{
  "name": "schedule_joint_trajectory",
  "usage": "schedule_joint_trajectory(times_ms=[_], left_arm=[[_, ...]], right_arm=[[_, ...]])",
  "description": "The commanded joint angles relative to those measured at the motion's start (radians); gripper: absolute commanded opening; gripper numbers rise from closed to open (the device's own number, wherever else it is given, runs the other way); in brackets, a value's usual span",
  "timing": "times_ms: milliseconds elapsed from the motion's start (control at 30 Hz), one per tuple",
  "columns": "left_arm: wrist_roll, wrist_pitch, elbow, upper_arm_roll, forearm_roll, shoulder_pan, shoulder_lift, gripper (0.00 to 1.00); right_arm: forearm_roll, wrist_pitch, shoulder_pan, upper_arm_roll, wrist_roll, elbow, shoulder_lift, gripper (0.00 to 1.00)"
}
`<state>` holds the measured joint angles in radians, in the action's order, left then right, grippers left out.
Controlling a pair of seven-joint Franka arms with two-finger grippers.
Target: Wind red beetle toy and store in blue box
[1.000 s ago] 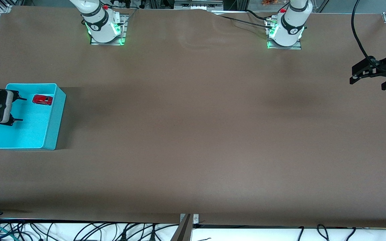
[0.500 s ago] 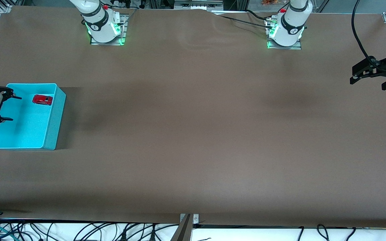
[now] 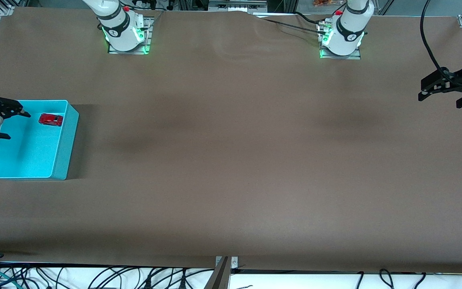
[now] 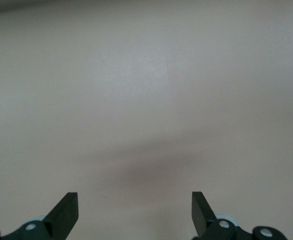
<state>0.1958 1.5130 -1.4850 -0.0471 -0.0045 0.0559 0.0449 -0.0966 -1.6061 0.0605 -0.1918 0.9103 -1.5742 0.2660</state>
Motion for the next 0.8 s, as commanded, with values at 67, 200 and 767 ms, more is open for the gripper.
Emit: schedule_joint_trajectory(times_ms=[67, 200, 767], left_arm=[[-0.009, -0.027, 0.034, 0.0, 0.015, -0.004, 0.01, 1.0], [-0.009, -0.027, 0.034, 0.0, 0.017, -0.005, 0.01, 1.0], [-0.01, -0.027, 0.034, -0.002, 0.017, -0.005, 0.01, 1.0]], right_arm=[[0.055, 0.034, -0.065, 0.0, -0.258, 0.002, -0.051, 1.0], [0.075, 0.055, -0.096, 0.0, -0.39, 0.002, -0.059, 1.0], [0.11, 0.055, -0.179, 0.034, -0.901, -0.062, -0.165, 1.0]])
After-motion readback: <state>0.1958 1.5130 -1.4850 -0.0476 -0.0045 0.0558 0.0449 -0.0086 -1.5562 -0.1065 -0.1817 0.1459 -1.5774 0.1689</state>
